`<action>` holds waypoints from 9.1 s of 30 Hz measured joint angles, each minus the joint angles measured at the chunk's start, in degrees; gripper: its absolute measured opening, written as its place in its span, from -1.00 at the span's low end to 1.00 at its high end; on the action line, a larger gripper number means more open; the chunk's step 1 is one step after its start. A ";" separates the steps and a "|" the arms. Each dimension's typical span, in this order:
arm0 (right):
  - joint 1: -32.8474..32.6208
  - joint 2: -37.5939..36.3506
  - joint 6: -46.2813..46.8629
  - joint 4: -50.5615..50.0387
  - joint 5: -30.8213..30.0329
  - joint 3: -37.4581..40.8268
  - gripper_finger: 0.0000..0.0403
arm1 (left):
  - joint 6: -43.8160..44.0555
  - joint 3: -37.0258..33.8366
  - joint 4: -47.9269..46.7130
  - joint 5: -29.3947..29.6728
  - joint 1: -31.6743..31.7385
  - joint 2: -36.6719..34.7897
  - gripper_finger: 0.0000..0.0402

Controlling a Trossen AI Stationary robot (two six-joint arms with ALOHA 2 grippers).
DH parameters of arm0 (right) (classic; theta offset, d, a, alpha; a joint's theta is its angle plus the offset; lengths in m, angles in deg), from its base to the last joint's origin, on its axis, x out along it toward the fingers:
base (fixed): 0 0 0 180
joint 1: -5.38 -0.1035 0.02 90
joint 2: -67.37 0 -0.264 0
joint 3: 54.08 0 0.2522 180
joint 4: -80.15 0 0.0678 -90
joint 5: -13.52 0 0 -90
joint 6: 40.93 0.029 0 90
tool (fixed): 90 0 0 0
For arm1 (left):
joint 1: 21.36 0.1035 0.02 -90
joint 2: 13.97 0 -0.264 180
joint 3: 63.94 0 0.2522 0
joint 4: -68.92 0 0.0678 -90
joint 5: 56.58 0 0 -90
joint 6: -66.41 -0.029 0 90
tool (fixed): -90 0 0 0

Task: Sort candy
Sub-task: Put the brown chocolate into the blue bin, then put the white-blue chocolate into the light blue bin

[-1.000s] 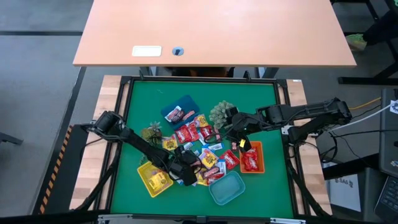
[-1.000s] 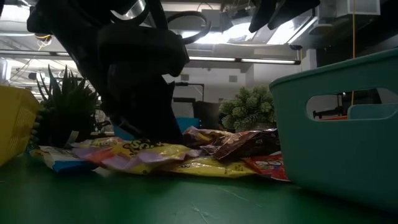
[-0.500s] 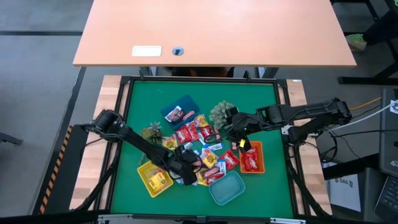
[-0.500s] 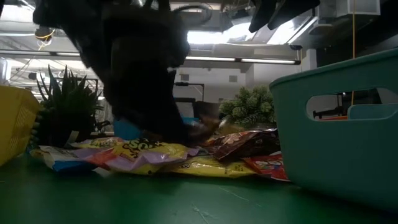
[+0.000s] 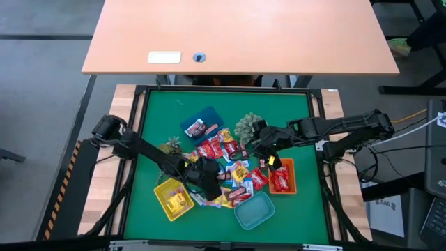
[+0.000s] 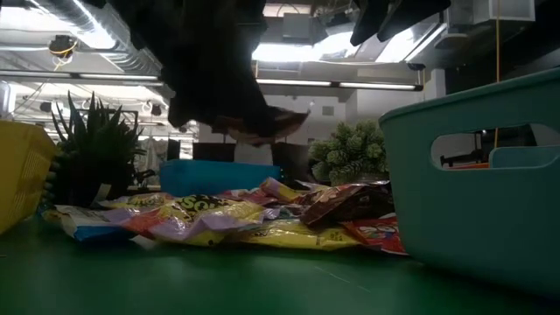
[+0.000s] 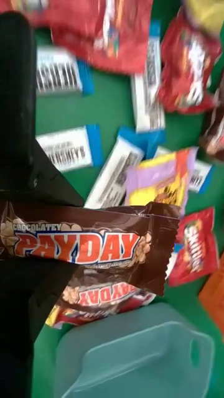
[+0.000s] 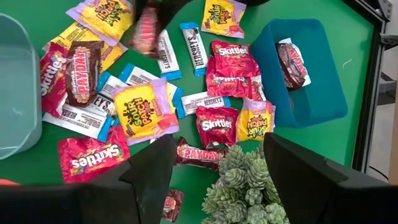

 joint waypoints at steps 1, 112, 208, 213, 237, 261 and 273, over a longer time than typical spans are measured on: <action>0.02 0.00 0.00 0.00 0.04 0.00 0.23 | 0.00 0.00 -0.89 0.04 0.52 -0.65 -0.52; 7.52 33.16 0.00 9.09 18.07 -0.07 0.23 | -15.96 0.02 -18.07 -0.96 4.08 -16.65 -0.26; 7.54 35.12 -0.22 -1.11 10.03 -2.73 -0.38 | -16.04 0.02 -17.70 0.59 4.07 -16.61 -0.26; 7.52 33.95 -0.26 -2.46 10.06 -2.47 -0.39 | -16.06 0.04 -17.69 0.59 4.06 -16.61 -0.26; 7.46 24.17 1.90 -7.75 10.33 -2.64 -0.43 | -16.09 0.04 -16.97 0.61 4.08 -16.61 -0.26; -12.87 19.04 18.40 -5.15 17.88 -2.73 -0.43 | -16.50 0.04 -16.89 0.61 4.07 -16.61 -0.26; -16.57 19.28 26.14 4.66 33.16 -2.73 -0.43 | -16.03 0.04 -16.84 0.59 4.06 -16.61 -0.26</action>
